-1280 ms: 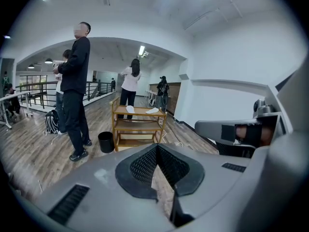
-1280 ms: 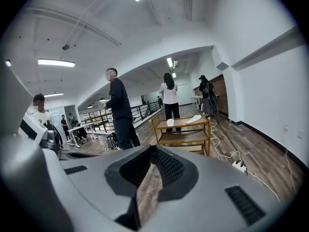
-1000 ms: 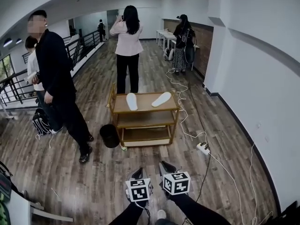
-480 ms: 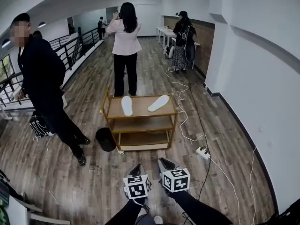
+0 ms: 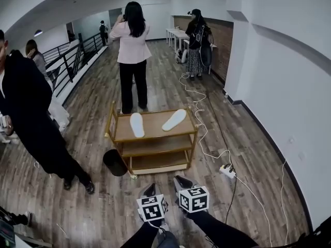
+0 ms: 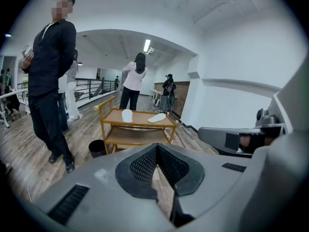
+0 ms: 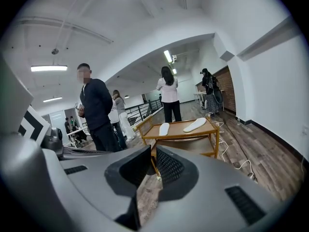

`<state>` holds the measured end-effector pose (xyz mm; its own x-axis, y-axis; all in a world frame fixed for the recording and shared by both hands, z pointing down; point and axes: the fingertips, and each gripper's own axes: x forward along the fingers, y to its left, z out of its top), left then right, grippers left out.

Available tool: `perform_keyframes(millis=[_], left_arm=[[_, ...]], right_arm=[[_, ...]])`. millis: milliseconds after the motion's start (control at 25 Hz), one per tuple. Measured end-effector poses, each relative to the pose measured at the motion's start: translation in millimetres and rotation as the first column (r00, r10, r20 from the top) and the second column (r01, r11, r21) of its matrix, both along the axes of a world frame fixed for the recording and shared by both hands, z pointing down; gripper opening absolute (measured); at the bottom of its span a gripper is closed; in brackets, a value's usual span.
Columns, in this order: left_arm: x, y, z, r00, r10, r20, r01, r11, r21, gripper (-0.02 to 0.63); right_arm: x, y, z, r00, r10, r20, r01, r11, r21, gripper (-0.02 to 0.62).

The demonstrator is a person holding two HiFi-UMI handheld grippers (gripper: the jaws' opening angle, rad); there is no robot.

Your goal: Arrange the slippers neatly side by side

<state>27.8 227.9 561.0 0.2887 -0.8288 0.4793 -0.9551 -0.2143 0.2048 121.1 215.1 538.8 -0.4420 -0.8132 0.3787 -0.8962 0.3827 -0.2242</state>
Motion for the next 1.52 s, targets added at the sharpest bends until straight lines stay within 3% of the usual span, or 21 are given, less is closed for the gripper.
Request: perform_keyframes(millis=[400,640,1080,1520], left_arm=[[-47,-121,-3,1.000,0.006,-0.001,-0.006,1.000,0.001,-0.002],[-65,-165,1,1.000,0.010,-0.014,-0.010,1.000,-0.012,-0.002],[-62,-236,16,0.999,0.021,-0.033,-0.022,0.999,-0.036,-0.002],[-52,-354,24,0.999,-0.024,-0.029,0.022,0.998,-0.057,-0.002]], right_arm=[[-40,-118,4,0.999,0.031,0.018,-0.031,0.999,-0.016,0.031],[-53,-163,2,0.999,0.051,0.006,-0.050,0.999,-0.018,0.031],[-45,-236,14,0.997,0.080,-0.013,-0.081,0.996,-0.034,0.031],[-37,-359,27,0.999,0.046,-0.008,-0.046,0.998,-0.042,0.031]])
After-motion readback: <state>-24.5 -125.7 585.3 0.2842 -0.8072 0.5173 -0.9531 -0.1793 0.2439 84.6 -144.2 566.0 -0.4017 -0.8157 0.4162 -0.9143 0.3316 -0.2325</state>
